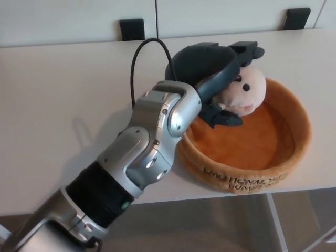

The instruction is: The robot walks towards a table in front, picks a dumpling toy with left hand and puts it in an orange round plate

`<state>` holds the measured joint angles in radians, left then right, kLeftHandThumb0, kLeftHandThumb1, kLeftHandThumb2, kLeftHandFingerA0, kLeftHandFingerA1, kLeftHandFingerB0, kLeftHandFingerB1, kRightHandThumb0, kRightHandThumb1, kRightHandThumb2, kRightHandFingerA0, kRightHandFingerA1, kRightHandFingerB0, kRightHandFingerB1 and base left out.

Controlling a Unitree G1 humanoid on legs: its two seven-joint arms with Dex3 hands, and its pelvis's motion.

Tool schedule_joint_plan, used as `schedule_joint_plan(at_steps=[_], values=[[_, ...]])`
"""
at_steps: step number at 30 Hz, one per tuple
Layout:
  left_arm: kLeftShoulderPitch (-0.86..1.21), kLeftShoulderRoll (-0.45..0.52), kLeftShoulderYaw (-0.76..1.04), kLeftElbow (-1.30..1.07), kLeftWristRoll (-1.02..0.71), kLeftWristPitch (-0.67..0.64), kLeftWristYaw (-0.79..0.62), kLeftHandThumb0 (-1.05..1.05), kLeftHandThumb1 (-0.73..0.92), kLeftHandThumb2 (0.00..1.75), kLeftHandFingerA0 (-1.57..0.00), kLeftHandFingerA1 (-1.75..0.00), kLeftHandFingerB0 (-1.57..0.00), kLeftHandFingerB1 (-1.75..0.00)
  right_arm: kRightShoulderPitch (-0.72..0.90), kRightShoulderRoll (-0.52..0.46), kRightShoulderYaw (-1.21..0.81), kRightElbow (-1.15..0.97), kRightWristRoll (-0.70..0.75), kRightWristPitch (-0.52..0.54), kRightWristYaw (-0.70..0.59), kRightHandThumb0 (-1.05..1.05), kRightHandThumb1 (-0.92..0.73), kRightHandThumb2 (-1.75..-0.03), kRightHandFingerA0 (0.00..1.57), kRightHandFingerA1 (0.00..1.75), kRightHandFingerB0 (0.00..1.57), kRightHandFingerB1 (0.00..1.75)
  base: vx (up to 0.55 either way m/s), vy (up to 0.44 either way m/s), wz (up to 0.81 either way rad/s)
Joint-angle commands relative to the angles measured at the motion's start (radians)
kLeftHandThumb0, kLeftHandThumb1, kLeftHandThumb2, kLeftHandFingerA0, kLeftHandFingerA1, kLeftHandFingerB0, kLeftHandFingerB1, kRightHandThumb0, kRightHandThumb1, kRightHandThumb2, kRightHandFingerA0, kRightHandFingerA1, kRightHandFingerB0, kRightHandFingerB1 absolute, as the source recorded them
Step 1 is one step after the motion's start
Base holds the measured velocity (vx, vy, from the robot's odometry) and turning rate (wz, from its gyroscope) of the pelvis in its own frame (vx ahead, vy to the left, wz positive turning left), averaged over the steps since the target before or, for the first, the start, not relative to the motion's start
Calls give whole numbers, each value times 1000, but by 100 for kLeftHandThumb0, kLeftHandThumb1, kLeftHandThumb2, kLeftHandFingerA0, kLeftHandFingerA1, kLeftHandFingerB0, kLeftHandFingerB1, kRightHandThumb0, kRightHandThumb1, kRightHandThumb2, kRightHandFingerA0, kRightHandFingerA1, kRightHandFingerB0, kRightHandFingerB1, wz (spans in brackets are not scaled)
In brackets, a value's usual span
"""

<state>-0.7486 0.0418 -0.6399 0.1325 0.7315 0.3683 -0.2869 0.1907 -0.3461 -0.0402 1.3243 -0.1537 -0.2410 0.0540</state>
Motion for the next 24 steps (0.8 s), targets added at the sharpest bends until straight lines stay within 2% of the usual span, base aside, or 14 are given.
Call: schedule_joint_plan(at_steps=[1,4,5,7,8,10,12,18,24], values=[[-61,75,-69,-50,88,125,-276,-93,56,100,0,-13,-15,-20,4,-6,5,-4,-3,0,8,-53,-75,-63,57,48,30,31,0,0,0],[-64,85,-81,-64,92,132,-296,-94,58,102,0,-13,-15,-21,2,-6,8,-5,-6,3,9,-54,-75,-62,57,48,30,31,0,0,0],[-65,87,-83,-72,90,141,-310,-97,64,106,-3,-15,-10,-23,2,-7,8,-5,-5,2,10,-54,-74,-63,58,49,30,31,0,0,0],[-66,89,-84,-86,83,162,-338,-94,66,110,0,-15,-6,-24,1,-6,5,-4,-1,1,13,-53,-74,-62,58,52,29,30,0,0,0],[-64,89,-81,-92,76,172,-351,-97,79,122,0,-12,-15,-21,0,-5,3,-5,1,2,13,-53,-74,-62,60,53,30,30,0,0,0],[-61,91,-77,-101,70,185,-369,-97,79,122,0,-12,-15,-21,-1,-4,2,-5,4,3,12,-53,-74,-62,60,53,30,30,0,0,0],[-55,94,-74,-109,68,193,-378,-100,88,128,0,-9,-11,-15,-2,-5,8,-2,-3,5,6,-52,-75,-62,56,47,29,31,0,0,0],[-41,107,-61,-126,61,186,-385,-95,85,127,0,-12,-9,-16,-3,-6,12,-3,-5,7,11,-54,-75,-63,57,44,29,30,0,0,0],[-40,109,-56,-138,66,191,-398,-92,81,126,0,-14,-5,-18,-1,-8,17,-4,-8,3,8,-55,-76,-63,58,52,28,30,0,0,0]])
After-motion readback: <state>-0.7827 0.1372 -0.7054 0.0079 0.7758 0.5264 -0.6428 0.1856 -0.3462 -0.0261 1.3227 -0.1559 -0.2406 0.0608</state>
